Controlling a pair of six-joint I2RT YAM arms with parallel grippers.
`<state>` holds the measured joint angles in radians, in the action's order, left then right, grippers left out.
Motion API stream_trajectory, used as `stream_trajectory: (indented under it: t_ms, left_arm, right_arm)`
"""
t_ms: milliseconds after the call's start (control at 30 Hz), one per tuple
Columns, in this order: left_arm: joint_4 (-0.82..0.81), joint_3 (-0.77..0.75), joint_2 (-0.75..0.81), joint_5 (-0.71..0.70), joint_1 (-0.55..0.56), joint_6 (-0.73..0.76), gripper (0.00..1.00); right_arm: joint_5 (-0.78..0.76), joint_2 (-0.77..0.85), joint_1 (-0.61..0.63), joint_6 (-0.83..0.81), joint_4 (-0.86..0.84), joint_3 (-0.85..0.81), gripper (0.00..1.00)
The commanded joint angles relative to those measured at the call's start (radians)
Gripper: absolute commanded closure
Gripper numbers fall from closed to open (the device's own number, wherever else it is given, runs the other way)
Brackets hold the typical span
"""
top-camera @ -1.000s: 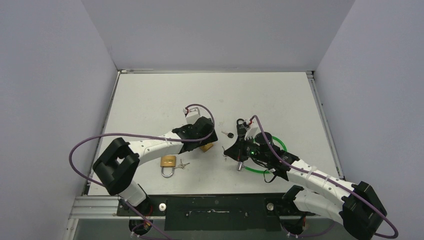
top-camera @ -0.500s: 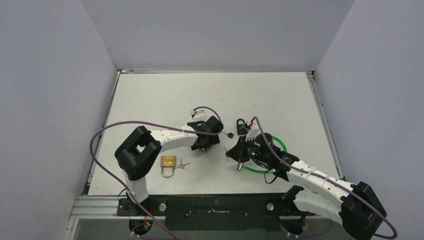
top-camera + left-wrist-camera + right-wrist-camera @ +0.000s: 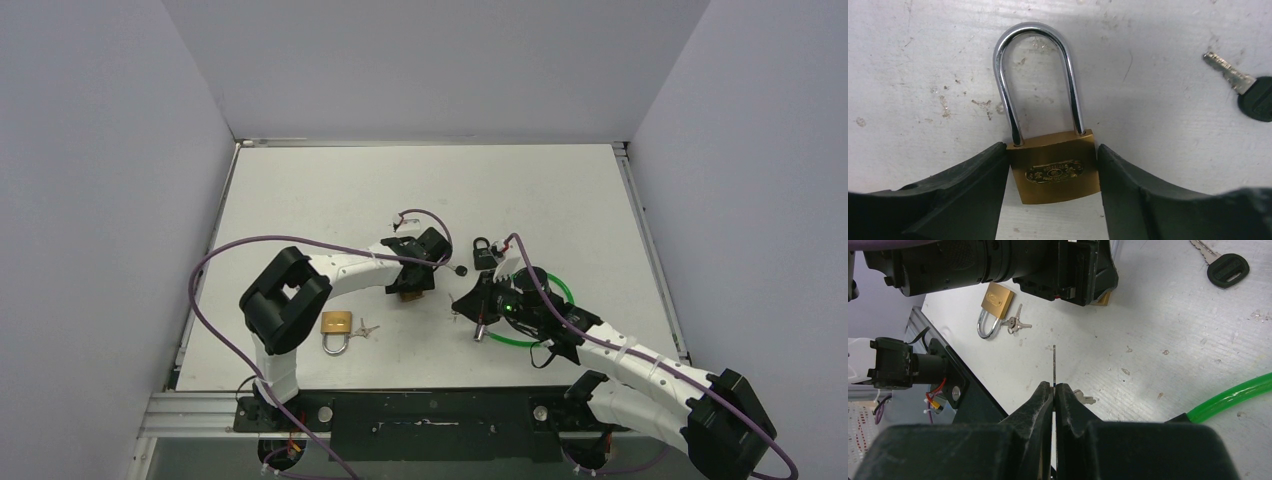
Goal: Unlock with the key
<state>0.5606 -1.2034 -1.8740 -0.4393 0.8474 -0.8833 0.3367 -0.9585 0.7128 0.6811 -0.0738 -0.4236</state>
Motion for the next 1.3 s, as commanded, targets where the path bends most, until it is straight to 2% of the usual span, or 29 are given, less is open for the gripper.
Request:
stream_trajectory:
  t_ms: [0,200,300,367,433,467,567,667,967,1133,1267]
  left_arm:
    - [-0.017,0.063,0.079,0.041,-0.008,0.035,0.36]
    - [0.024,0.061,0.032,0.053,-0.006,-0.038,0.28]
    - [0.044,0.059,0.017,0.052,-0.003,-0.066,0.32]
    - [0.031,0.073,0.019,0.057,-0.002,-0.077,0.40]
    - [0.015,0.079,0.019,0.062,-0.002,-0.079,0.52]
    - [0.009,0.078,0.018,0.065,-0.002,-0.076,0.64]
    - [-0.017,0.074,0.030,0.072,-0.004,-0.072,0.89]
    - [-0.035,0.078,0.078,0.069,-0.003,-0.082,1.00]
    - [-0.171,0.210,0.351,0.166,-0.019,-0.178,1.00]
    - [-0.268,0.305,0.460,0.254,-0.041,-0.252,1.00]
    - [-0.350,0.373,0.518,0.309,-0.055,-0.308,1.00]
  right_arm:
    - [-0.012,-0.003,-0.004,0.022,-0.051,0.008,1.00]
    - [-0.001,-0.001,-0.002,0.043,-0.079,0.024,1.00]
    - [-0.001,0.004,-0.002,0.046,-0.080,0.027,1.00]
    - [-0.001,0.006,-0.002,0.046,-0.079,0.027,1.00]
    - [0.000,0.005,-0.002,0.046,-0.078,0.026,1.00]
    - [0.001,0.003,-0.003,0.045,-0.079,0.026,1.00]
    - [0.009,-0.005,0.000,0.043,-0.083,0.025,1.00]
    - [0.025,-0.022,0.003,0.044,-0.110,0.026,1.00]
    - [-0.018,-0.177,0.128,0.076,-0.228,-0.010,1.00]
    - [-0.055,-0.280,0.198,0.104,-0.279,-0.053,1.00]
    - [-0.095,-0.297,0.222,0.128,-0.332,-0.056,1.00]
